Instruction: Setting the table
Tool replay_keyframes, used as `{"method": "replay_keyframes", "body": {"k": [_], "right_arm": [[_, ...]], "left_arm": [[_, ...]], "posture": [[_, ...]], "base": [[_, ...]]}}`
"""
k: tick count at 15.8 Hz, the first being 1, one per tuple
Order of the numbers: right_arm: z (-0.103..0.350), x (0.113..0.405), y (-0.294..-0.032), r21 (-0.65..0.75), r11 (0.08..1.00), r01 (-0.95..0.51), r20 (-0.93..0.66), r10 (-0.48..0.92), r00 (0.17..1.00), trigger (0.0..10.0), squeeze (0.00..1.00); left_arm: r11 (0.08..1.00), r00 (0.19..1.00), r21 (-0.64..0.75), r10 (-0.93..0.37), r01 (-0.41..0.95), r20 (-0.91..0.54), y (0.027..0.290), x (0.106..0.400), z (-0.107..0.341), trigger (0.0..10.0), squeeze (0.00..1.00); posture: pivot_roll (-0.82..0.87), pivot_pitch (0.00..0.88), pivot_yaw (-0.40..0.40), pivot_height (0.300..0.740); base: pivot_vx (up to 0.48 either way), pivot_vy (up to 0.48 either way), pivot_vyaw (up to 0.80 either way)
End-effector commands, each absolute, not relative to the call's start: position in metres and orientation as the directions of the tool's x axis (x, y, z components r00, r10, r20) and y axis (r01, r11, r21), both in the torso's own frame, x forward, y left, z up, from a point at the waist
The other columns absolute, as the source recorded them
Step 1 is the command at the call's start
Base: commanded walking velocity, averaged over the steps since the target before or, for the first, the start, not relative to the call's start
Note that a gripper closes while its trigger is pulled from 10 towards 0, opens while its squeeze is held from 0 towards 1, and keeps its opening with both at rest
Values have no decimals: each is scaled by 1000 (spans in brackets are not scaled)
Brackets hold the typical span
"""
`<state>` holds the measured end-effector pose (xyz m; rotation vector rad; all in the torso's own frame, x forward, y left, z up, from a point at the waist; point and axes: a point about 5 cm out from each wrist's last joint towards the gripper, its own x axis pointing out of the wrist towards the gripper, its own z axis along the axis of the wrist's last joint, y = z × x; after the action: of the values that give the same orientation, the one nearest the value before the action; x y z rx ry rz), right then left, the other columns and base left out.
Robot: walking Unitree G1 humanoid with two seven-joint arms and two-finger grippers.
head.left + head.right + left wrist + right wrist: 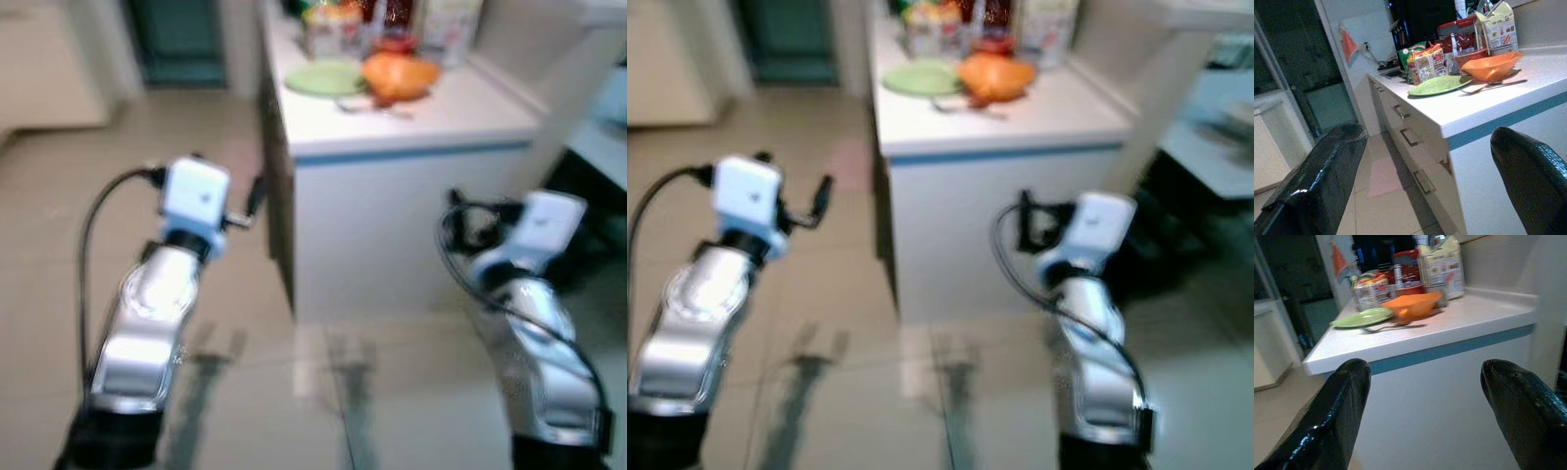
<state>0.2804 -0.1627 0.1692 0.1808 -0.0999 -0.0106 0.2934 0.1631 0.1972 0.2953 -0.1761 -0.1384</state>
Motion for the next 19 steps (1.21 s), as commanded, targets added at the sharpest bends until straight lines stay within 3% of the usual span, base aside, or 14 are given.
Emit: {"method": "replay_keyframes", "body": {"k": [1, 5, 8, 14, 16, 19], "right_arm": [[174, 281, -169, 172, 985, 21, 113, -41, 993, 10000, 0], [174, 282, -167, 173, 985, 1, 112, -21, 993, 10000, 0], [173, 283, -155, 155, 985, -79, 96, 64, 993, 10000, 0], [185, 287, -154, 137, 984, -112, 138, 93, 986, 10000, 0], [188, 288, -153, 65, 988, -139, 142, 128, 981, 10000, 0], [188, 289, -155, 69, 989, -134, 144, 123, 982, 10000, 0]], "left_arm": [[946, 970, 296, -182, 129, 159, 157, 293, 200, 10000, 0], [943, 968, 312, -176, 113, 180, 157, 292, 204, 10000, 0], [945, 970, 310, -166, 105, 176, 156, 292, 202, 10000, 0], [968, 978, 247, -94, 46, 187, 159, 292, 203, 10000, 0], [970, 976, 242, -88, 39, 198, 161, 292, 204, 10000, 0], [971, 976, 238, -88, 39, 200, 162, 292, 205, 10000, 0]], "posture": [[3, 0, -16, 740], [3, 0, -16, 740], [6, 0, -21, 740], [6, 0, -32, 740], [5, 0, -36, 740], [7, 0, -39, 740]], "base": [[0, 442, -800], [0, 311, -800], [0, -480, 0], [0, 0, 0], [306, 0, 0], [412, 0, 800]]}}
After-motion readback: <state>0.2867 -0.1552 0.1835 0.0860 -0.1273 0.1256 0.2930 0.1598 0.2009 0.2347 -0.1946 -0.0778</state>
